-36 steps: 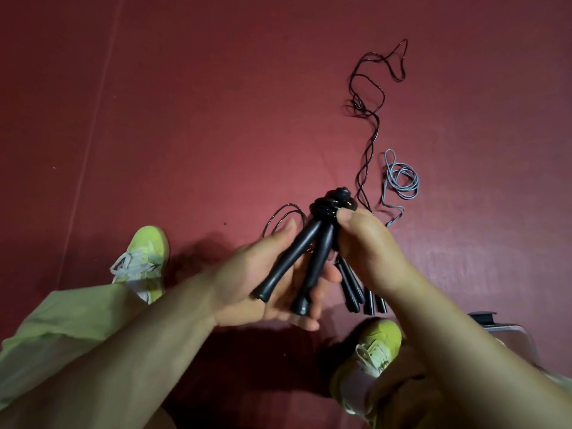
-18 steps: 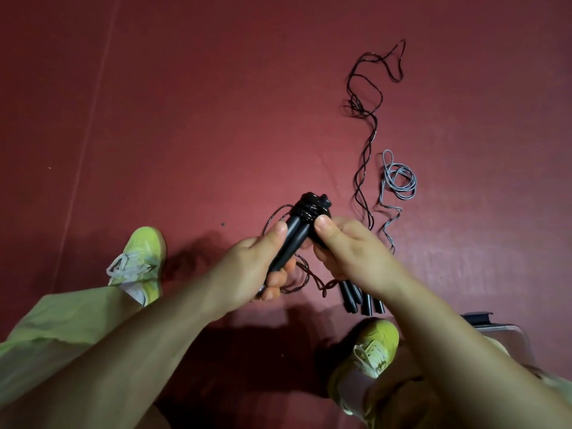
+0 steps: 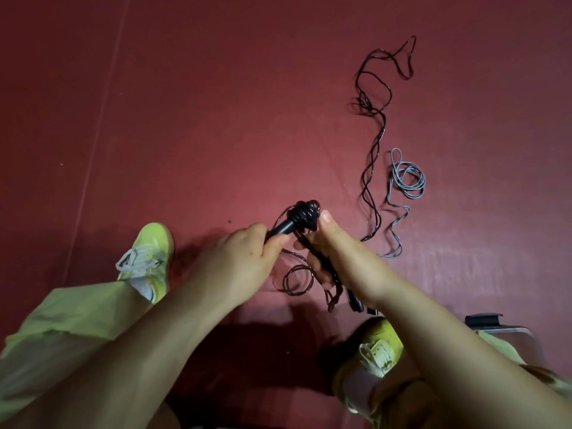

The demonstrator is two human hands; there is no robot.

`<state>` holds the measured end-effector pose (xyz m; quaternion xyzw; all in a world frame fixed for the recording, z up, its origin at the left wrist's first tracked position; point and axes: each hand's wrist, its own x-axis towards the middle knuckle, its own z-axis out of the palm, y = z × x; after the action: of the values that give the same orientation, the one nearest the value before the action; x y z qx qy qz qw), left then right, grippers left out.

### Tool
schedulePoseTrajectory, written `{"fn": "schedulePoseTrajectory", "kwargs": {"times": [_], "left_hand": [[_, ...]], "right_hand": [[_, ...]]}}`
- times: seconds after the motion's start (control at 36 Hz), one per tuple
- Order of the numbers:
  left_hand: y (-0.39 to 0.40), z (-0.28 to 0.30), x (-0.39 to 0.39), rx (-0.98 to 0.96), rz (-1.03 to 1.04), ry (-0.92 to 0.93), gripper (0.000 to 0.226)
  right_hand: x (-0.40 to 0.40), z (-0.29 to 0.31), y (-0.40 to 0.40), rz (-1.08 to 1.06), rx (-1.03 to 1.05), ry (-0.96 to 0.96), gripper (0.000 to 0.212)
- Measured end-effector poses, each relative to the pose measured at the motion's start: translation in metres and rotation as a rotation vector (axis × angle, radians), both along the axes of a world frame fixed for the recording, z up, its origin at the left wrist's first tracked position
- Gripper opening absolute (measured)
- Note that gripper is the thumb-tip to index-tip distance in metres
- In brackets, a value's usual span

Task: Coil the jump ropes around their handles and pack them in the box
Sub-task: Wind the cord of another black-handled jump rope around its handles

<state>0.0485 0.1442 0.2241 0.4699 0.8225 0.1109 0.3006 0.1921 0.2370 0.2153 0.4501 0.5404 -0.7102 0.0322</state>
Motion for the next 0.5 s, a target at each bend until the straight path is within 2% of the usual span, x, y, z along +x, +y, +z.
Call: {"fn": "schedulePoseTrajectory", "kwargs": {"times": [0.08,0.14,0.25,0.33,0.39,0.44,0.5], "left_hand": [[-0.001,-0.004,0.003,0.044,-0.126,0.231,0.043],[-0.001,-0.005,0.007,0.058,-0.183,0.314,0.048],[-0.003,-0.008,0.012,0.098,-0.203,0.309,0.053],[-0.001,-0.004,0.014,0.010,-0.220,0.285,0.061],[0.000,-0.004,0.012,-0.046,-0.193,0.109,0.048],[0.002,0.003,0.008,-0.194,-0.162,-0.247,0.028],[0.003,0.008,0.006,-0.268,-0.119,-0.566,0.021]], "right_hand": [[0.003,0.003,0.002,0.011,-0.068,-0.003,0.084],[0.004,0.007,0.004,-0.005,-0.055,-0.038,0.079],[0.005,0.012,0.007,-0.003,0.020,-0.122,0.067],[0.003,0.015,0.008,-0.008,0.061,-0.168,0.055],[0.003,0.012,0.008,0.001,0.133,-0.195,0.050],[0.003,0.012,0.008,0.014,0.204,-0.182,0.042],[0.004,0.013,0.007,-0.005,0.213,-0.117,0.034]]}}
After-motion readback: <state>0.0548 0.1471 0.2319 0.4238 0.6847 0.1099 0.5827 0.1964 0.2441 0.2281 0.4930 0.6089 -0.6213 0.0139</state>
